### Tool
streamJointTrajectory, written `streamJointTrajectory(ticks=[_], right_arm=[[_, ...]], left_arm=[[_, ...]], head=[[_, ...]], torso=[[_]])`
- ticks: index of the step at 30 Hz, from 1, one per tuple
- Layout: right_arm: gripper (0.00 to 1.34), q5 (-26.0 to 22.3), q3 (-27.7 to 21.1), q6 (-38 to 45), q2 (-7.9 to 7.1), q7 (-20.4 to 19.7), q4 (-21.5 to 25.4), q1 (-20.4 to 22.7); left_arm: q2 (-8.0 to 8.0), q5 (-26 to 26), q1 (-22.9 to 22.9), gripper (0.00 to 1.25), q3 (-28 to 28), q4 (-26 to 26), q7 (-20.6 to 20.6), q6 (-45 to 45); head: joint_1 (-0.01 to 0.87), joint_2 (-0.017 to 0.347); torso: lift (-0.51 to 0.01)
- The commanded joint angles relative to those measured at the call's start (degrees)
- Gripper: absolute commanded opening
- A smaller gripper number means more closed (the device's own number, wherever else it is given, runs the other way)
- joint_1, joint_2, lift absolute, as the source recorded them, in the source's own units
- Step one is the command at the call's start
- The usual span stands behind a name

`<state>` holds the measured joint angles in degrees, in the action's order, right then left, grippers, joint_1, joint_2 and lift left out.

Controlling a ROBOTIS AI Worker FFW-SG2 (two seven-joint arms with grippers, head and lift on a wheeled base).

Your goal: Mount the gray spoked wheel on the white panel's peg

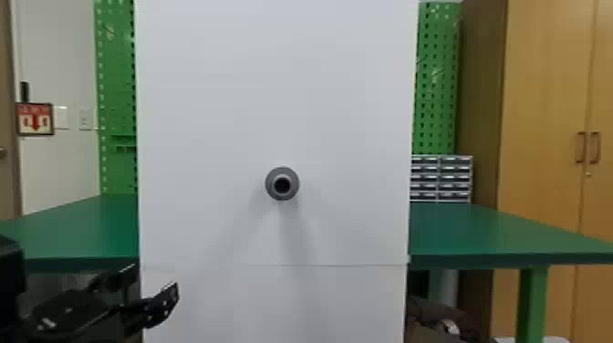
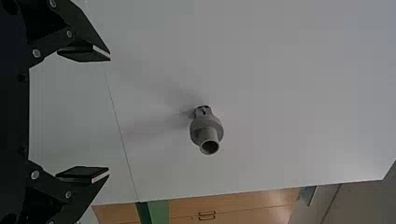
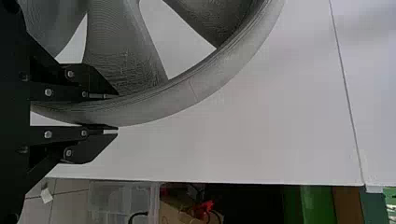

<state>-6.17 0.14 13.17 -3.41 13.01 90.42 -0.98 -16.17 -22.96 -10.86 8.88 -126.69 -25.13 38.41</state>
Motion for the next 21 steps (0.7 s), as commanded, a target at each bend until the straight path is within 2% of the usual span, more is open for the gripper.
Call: streamJointTrajectory(ticks=[1, 11, 16, 21], right_arm=[[0.25, -0.24, -0.05, 5.55, -0.1, 0.0, 3.88, -1.21], [0.25, -0.24, 0.39, 16.36, -0.89, 0.0, 11.27, -4.82], [0.25, -0.24, 0.48, 21.28, -1.16, -0.18, 13.46, -7.1], [0.24, -1.74, 2.06, 24.71, -1.68, -3.6, 14.96, -9.39]], left_arm=[[0.0, -0.06, 0.04, 0.86, 0.0, -0.05, 0.08, 0.0], [0.09, -0.24, 0.04, 0.86, 0.09, -0.05, 0.08, 0.0], [0.09, -0.24, 0.04, 0.86, 0.09, -0.05, 0.08, 0.0], [0.09, -0.24, 0.04, 0.86, 0.09, -0.05, 0.08, 0.0]], head=[[0.084, -0.008], [0.084, -0.008], [0.084, -0.008], [0.084, -0.008]], torso=[[-0.484], [-0.484], [-0.484], [-0.484]])
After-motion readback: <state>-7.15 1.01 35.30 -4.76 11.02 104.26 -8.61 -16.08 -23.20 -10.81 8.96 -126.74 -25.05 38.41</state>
